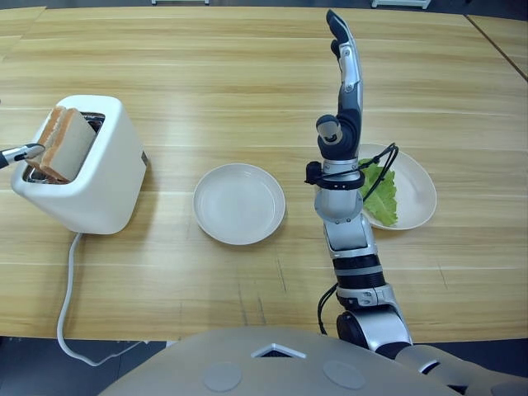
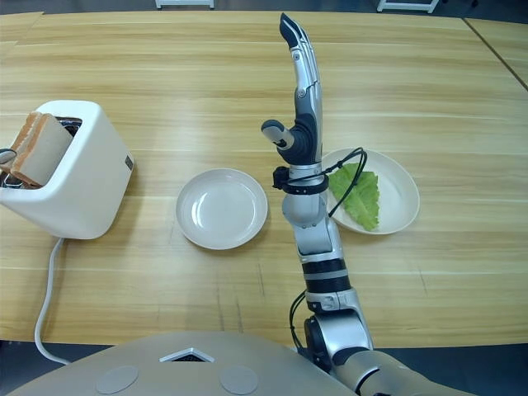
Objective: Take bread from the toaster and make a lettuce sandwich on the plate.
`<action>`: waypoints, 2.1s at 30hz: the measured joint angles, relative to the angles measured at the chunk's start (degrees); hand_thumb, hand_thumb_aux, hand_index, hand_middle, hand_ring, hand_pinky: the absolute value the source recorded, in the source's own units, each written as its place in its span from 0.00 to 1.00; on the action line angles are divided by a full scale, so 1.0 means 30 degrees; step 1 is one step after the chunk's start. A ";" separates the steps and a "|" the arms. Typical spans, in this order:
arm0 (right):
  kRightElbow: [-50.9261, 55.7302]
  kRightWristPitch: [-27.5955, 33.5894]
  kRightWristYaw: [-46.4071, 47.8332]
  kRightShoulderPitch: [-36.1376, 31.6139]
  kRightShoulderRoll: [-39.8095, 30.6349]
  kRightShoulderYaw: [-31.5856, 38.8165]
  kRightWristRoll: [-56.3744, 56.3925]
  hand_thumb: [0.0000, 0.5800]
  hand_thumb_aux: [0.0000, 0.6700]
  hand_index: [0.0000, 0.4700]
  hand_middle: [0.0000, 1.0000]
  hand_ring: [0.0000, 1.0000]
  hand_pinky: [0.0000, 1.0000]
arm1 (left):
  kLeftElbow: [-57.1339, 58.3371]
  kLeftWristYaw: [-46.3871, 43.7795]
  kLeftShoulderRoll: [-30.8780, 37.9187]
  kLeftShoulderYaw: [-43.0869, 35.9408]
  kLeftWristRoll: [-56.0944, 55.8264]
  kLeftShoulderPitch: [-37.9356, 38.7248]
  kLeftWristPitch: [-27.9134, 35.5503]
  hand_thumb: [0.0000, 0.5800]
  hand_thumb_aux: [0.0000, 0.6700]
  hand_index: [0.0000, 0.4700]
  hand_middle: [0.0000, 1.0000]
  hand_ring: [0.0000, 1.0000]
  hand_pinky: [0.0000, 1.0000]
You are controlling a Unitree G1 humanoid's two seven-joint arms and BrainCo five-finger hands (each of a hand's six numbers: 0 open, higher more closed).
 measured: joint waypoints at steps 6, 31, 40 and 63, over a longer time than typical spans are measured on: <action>-0.0038 -0.0025 0.0166 0.0002 -0.0011 -0.0014 0.0114 0.00 0.00 0.00 0.00 0.00 0.00 | 0.0539 0.0419 0.0447 -0.1177 -0.0117 -0.0173 0.0204 0.00 0.00 0.00 0.00 0.00 0.00; 0.0404 -0.0299 0.0236 -0.0009 -0.0012 -0.0007 0.0197 0.00 0.00 0.00 0.00 0.00 0.00 | -0.1960 -0.1205 0.0975 -0.4069 -0.2095 -0.0161 -0.0410 1.00 1.00 1.00 0.00 0.00 0.00; 0.0743 -0.0485 0.0140 -0.0038 0.0019 0.0043 -0.0003 0.00 0.00 0.00 0.00 0.00 0.00 | -0.0793 -0.0572 0.0405 -0.4202 -0.3923 -0.0542 -0.1008 1.00 1.00 1.00 0.00 0.00 0.00; 0.1164 -0.0746 -0.0041 -0.0043 -0.0008 0.0126 -0.0146 0.00 0.00 0.00 0.00 0.00 0.00 | -0.2549 -0.2919 0.0687 -0.4434 -0.3671 0.0003 0.0768 0.00 0.00 0.00 0.00 0.00 0.00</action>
